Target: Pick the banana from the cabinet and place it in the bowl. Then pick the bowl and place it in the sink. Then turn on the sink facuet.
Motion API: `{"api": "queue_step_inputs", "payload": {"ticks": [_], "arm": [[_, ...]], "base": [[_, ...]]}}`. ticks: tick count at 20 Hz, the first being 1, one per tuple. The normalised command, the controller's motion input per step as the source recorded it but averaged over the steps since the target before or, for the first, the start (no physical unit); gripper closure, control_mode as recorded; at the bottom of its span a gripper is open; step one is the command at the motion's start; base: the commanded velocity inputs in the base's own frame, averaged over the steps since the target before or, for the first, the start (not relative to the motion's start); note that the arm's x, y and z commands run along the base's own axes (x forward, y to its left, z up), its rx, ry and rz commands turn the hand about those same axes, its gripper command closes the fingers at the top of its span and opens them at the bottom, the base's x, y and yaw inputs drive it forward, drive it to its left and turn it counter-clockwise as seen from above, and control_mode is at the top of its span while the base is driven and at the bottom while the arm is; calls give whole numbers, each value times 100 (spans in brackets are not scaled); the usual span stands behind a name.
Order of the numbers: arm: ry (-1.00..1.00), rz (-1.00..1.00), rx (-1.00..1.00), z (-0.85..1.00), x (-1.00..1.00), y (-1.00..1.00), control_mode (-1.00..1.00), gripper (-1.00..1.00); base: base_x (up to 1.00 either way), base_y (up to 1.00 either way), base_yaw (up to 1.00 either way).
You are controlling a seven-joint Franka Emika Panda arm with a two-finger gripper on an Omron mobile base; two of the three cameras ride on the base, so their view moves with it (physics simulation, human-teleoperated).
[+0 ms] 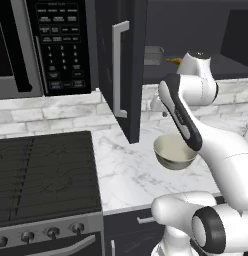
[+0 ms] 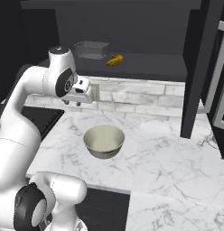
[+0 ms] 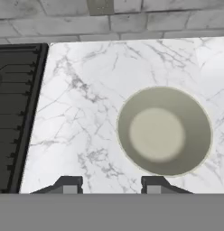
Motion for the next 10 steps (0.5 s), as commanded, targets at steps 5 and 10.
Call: {"api": "queue_step_inputs", "payload": {"ticks": [5, 10], "arm": [[-9, -4, 0, 1, -34, -10, -100, -100], [-38, -19, 0, 26, -48, -50, -100, -100]], "base": [[0, 0, 0], [0, 0, 0]]}}
